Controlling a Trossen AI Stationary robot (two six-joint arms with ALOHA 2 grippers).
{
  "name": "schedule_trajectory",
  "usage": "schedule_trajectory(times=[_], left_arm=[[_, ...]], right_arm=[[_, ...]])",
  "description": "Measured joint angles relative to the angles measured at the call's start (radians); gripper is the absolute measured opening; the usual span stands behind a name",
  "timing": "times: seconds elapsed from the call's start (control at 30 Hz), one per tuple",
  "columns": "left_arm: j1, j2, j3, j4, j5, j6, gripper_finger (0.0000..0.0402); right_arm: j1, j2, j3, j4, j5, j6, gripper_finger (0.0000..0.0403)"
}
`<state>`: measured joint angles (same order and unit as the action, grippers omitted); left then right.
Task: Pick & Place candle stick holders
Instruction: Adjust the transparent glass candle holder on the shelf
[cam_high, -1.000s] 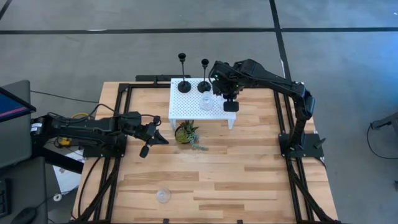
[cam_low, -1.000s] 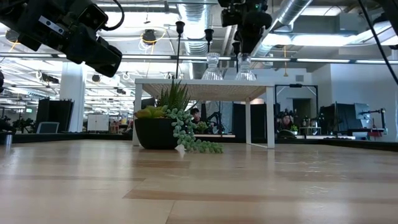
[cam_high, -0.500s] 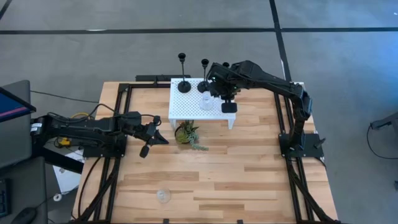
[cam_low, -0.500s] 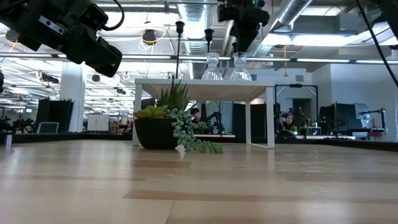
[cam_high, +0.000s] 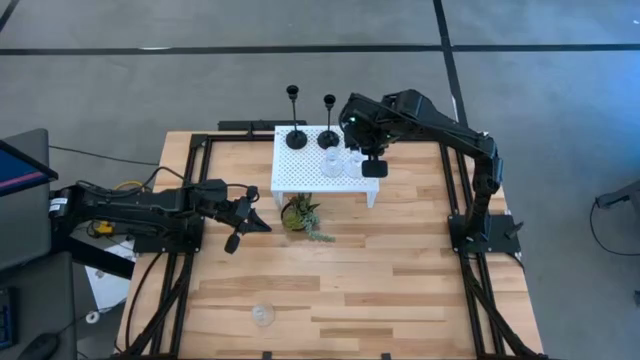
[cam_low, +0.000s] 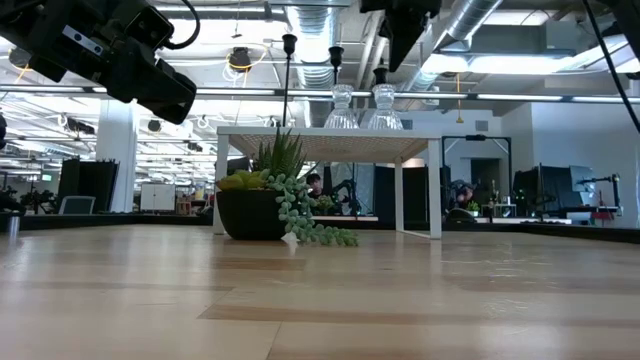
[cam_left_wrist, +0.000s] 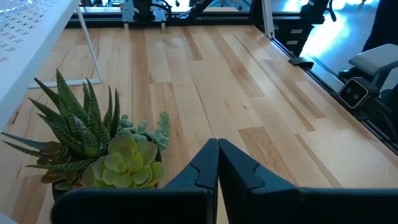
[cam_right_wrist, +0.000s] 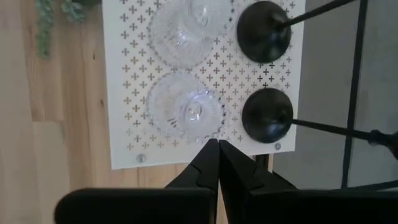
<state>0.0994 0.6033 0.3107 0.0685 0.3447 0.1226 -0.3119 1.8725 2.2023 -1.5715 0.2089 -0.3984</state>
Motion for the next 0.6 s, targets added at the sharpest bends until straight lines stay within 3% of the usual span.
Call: schedule_trajectory(times=[0.4,0.6], left_arm=[[0.0,0.0,0.0,0.0,0.0,0.0,0.001],[0.0,0.0,0.0,0.0,0.0,0.0,0.001]], right_arm=[[0.087,-0.09,-0.047,0.002,-0.022,0.106,0.0],[0.154,-0.295,-0.317,0.071,0.026,0.244,0.0]])
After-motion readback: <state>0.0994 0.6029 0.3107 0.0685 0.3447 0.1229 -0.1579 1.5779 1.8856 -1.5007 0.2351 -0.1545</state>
